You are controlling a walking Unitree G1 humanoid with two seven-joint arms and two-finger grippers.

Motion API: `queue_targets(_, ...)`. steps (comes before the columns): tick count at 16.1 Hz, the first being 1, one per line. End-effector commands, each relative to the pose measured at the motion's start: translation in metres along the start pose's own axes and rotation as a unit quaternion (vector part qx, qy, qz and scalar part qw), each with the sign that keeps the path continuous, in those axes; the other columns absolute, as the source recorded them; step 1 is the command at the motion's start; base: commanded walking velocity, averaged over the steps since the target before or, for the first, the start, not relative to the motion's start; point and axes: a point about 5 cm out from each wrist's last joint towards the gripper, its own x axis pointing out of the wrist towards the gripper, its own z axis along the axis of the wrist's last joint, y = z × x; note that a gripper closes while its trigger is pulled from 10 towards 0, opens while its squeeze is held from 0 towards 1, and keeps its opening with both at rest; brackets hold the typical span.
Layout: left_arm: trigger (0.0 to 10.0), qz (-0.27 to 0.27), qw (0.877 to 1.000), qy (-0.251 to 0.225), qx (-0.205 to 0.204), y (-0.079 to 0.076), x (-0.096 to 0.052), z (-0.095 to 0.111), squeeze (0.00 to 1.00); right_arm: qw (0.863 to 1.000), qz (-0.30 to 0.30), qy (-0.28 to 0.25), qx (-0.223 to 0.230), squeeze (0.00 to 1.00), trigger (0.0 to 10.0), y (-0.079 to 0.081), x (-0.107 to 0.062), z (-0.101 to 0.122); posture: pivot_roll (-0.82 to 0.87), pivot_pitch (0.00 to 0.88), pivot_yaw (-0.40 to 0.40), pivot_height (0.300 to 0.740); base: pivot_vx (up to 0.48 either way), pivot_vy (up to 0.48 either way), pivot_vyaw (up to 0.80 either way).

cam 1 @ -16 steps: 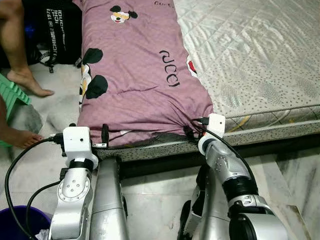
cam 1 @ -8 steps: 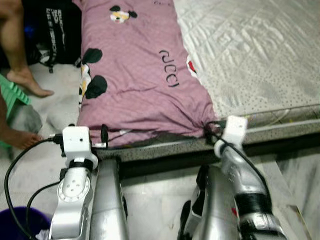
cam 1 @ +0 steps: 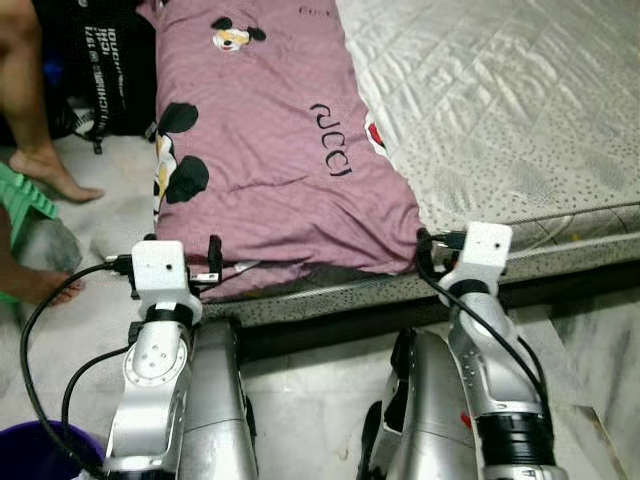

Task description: Clean up the room

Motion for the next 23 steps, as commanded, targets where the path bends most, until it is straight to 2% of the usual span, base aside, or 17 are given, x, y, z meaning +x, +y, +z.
queue_targets(1,10.0,-0.001,1.000,0.000,0.004,0.000,0.000,-0.002,0.00,0.999,0.012,-0.033,0.004,1.00,10.0,0.004,0.000,0.011,0.07,0.081,0.013,0.515,0.000,0.000,0.00)
queue_targets(3,10.0,-0.005,1.000,-0.012,0.007,-0.002,0.004,-0.001,0.00,0.997,0.027,-0.072,-0.005,1.00,10.0,0.009,0.001,0.022,0.06,0.060,0.017,0.515,0.000,0.000,0.00)
queue_targets(5,10.0,-0.008,1.000,-0.018,0.006,-0.003,0.007,-0.001,0.00,0.994,0.061,-0.091,-0.007,1.00,10.0,0.020,-0.002,0.022,0.05,0.034,0.027,0.515,0.000,0.000,0.00)
queue_targets(6,10.0,-0.013,1.000,-0.019,0.006,-0.006,0.009,-0.003,0.00,0.993,0.078,-0.088,-0.003,0.00,10.0,0.025,-0.008,0.013,0.04,0.022,0.031,0.515,0.000,0.000,0.00)
queue_targets(9,10.0,-0.025,0.999,-0.022,0.004,-0.012,0.013,-0.004,0.00,0.994,0.076,-0.073,0.009,0.00,10.0,0.026,-0.013,-0.001,0.03,0.004,0.045,0.515,0.000,0.000,0.00)
queue_targets(12,10.0,-0.032,0.999,-0.023,0.002,-0.015,0.016,-0.007,0.00,0.993,0.075,-0.090,0.003,0.00,10.0,0.026,-0.015,-0.002,0.02,0.000,0.048,0.519,0.000,0.000,0.00)
queue_targets(23,10.0,-0.044,0.999,-0.021,-0.007,-0.025,0.017,-0.011,0.00,0.995,0.055,-0.086,-0.002,0.00,10.0,0.019,-0.016,-0.008,0.00,0.008,0.051,0.654,0.000,0.000,0.00)
